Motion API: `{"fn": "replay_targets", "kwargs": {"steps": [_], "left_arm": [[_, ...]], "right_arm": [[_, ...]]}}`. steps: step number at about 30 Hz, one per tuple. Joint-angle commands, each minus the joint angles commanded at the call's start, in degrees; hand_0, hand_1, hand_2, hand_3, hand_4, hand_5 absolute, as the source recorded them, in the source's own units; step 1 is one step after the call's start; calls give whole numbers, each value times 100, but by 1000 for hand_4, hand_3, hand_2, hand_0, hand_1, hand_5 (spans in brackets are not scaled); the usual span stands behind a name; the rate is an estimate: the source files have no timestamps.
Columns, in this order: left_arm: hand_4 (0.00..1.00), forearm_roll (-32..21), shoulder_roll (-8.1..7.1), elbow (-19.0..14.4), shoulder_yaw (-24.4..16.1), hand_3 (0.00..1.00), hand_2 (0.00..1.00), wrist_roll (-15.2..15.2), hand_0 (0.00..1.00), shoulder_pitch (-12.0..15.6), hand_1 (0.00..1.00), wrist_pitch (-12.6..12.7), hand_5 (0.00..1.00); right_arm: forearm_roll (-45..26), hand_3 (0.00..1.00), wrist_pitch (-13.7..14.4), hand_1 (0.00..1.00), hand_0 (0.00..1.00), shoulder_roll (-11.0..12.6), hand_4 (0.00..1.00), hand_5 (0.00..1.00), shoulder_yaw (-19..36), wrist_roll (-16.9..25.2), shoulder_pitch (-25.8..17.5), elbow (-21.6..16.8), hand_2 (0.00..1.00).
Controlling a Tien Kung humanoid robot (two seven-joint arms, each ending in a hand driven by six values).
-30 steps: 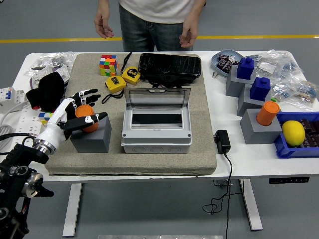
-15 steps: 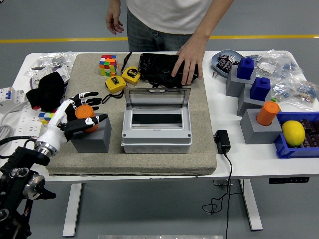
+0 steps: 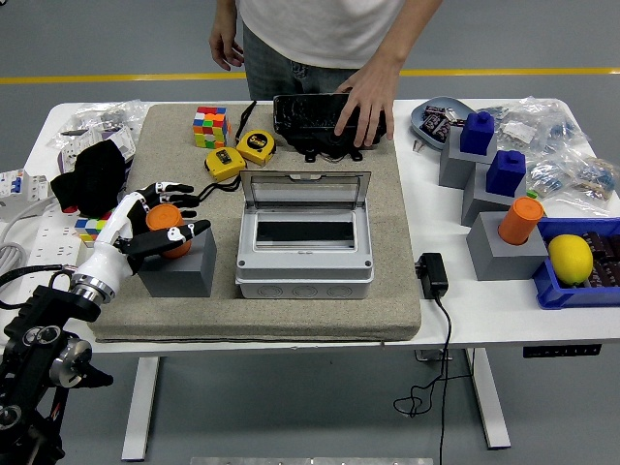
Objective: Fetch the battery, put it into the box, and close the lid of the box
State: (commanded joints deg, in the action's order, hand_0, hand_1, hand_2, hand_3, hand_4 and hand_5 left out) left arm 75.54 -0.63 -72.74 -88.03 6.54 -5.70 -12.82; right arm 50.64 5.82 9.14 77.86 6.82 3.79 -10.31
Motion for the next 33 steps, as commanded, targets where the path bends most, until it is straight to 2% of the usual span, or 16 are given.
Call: {"fn": "replay_targets", "kwargs": {"steps": [8,9,14,15,20,21,26,27,33], "left_arm": [[998,101,22,-11,18,552,537,-20,591,10,620,-15,2],[991,124,20,-18,20,589,574,-27,675,13,714,-21,2],[991,207,22,-44,24,589,574,-39,675,22,714,55,2],[916,216,22,-46,27,569,558,-42,634,23,711,67,2],[916,217,21,-50,59,569,558,-43,634,28,711,137,2],[886,223,22,-50,67,548,534,-40,591,30,600,159,2],[886,220,41,-30,96,548,534,-12,591,31,600,227,2],[883,222,44,-24,106,517,495,-2,537,29,551,268,2],[886,219,50,-16,121,509,483,15,518,28,547,332,2]], "right_arm": [[-7,852,1,886,917,3,998,998,10,4,15,0,828],[-8,852,1,886,917,4,998,998,12,4,16,0,828],[-3,852,-2,886,917,3,998,998,31,5,15,0,828],[1,852,-1,886,917,2,998,998,37,5,16,0,828],[2,852,-4,886,917,4,998,998,53,13,18,0,828],[5,852,-5,886,918,4,998,998,61,14,17,0,828],[23,852,-3,886,918,6,998,998,97,14,17,0,828],[27,852,-3,886,918,8,998,998,107,13,18,0,828],[36,851,-3,886,918,9,998,998,143,20,30,0,828]]}}
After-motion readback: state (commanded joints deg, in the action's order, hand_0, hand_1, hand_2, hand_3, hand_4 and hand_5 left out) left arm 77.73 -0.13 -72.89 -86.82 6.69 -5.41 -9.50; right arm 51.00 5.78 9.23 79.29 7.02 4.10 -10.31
